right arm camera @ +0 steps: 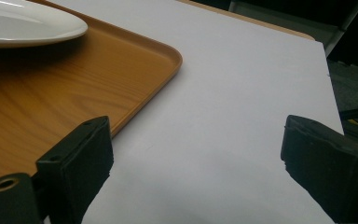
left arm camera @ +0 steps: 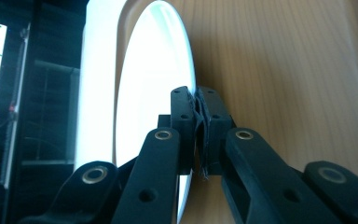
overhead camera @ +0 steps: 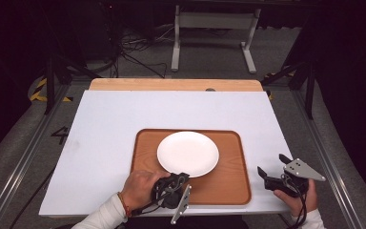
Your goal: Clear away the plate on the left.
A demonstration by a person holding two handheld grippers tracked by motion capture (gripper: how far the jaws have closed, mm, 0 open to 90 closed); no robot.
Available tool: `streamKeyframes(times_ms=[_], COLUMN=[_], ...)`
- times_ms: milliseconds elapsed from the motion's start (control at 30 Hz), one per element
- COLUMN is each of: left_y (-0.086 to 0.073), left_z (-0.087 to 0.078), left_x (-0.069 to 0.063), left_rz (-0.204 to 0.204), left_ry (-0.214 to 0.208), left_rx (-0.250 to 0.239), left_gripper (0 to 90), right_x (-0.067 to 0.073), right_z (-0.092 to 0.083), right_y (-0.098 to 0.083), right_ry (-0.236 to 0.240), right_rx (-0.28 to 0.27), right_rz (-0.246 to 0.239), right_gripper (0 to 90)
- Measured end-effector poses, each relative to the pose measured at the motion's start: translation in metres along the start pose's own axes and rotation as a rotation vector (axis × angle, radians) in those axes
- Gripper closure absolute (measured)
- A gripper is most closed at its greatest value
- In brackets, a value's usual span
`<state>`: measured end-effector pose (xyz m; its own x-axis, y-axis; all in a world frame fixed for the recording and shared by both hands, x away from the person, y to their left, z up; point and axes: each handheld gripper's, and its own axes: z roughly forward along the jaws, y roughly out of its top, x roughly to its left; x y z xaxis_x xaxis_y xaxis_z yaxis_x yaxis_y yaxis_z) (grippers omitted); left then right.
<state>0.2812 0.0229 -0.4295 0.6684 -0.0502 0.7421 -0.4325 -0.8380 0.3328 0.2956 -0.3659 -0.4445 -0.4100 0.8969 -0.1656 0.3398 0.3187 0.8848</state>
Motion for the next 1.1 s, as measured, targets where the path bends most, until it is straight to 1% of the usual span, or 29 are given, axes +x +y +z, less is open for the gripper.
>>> streamKeyframes(times_ms=[133, 167, 200, 267, 367, 400, 467, 533, 633, 700, 800, 833, 933, 967, 1000, 1100], left_y=[0.0, -0.001, -0.001, -0.002, -0.002, -0.002, -0.001, -0.002, -0.003, -0.003, -0.003, -0.003, -0.004, -0.004, -0.004, -0.003], left_z=[0.001, 0.001, 0.001, 0.002, 0.004, 0.005, 0.006, 0.007, 0.01, 0.011, 0.014, 0.014, 0.016, 0.016, 0.017, 0.02], left_x=[0.0, 0.001, 0.001, 0.002, 0.001, 0.001, 0.0, 0.0, -0.001, -0.002, -0.001, -0.001, -0.002, -0.003, -0.004, -0.005], left_rz=[0.003, -0.002, -0.02, -0.028, -0.036, -0.028, -0.03, -0.058, -0.061, -0.074, -0.089, -0.089, -0.085, -0.087, -0.088, -0.09], left_ry=[-0.001, -0.004, -0.014, -0.027, -0.05, -0.06, -0.066, -0.079, -0.096, -0.111, -0.133, -0.133, -0.15, -0.148, -0.158, -0.171], left_rx=[0.0, -0.006, -0.015, -0.018, -0.019, -0.017, -0.016, -0.026, -0.02, -0.016, -0.027, -0.027, -0.026, -0.019, -0.016, -0.017], left_gripper=[87.0, 87.0, 87.1, 87.1, 87.0, 86.9, 86.6, 86.1, 85.4, 84.8, 84.1, 83.8, 83.5, 83.3, 83.1, 82.5], right_x=[0.0, 0.0, 0.0, 0.0, 0.001, 0.0, 0.0, 0.0, 0.001, 0.001, 0.001, 0.001, 0.001, 0.001, 0.001, 0.001], right_z=[0.0, 0.0, 0.001, 0.001, 0.001, 0.001, 0.0, 0.0, 0.001, 0.001, 0.001, 0.001, 0.001, 0.001, 0.001, 0.001], right_y=[0.0, 0.0, 0.0, 0.0, 0.0, 0.0, 0.0, 0.0, 0.0, 0.0, 0.0, 0.0, 0.0, 0.0, 0.0, 0.0], right_ry=[0.001, 0.001, 0.002, 0.002, 0.002, 0.001, 0.002, 0.001, 0.003, 0.004, 0.004, 0.004, 0.003, 0.004, 0.004, 0.005], right_rx=[0.001, 0.001, 0.001, 0.002, 0.002, 0.002, 0.002, 0.003, 0.004, 0.005, 0.005, 0.005, 0.006, 0.006, 0.007, 0.006], right_rz=[-0.002, -0.003, -0.004, -0.003, -0.005, -0.004, -0.002, -0.003, -0.005, -0.007, -0.007, -0.007, -0.007, -0.008, -0.008, -0.009], right_gripper=[9.8, 9.8, 9.8, 9.8, 9.8, 9.7, 9.8, 9.7, 9.8, 9.8, 9.8, 9.8, 9.8, 9.8, 9.8, 9.7])
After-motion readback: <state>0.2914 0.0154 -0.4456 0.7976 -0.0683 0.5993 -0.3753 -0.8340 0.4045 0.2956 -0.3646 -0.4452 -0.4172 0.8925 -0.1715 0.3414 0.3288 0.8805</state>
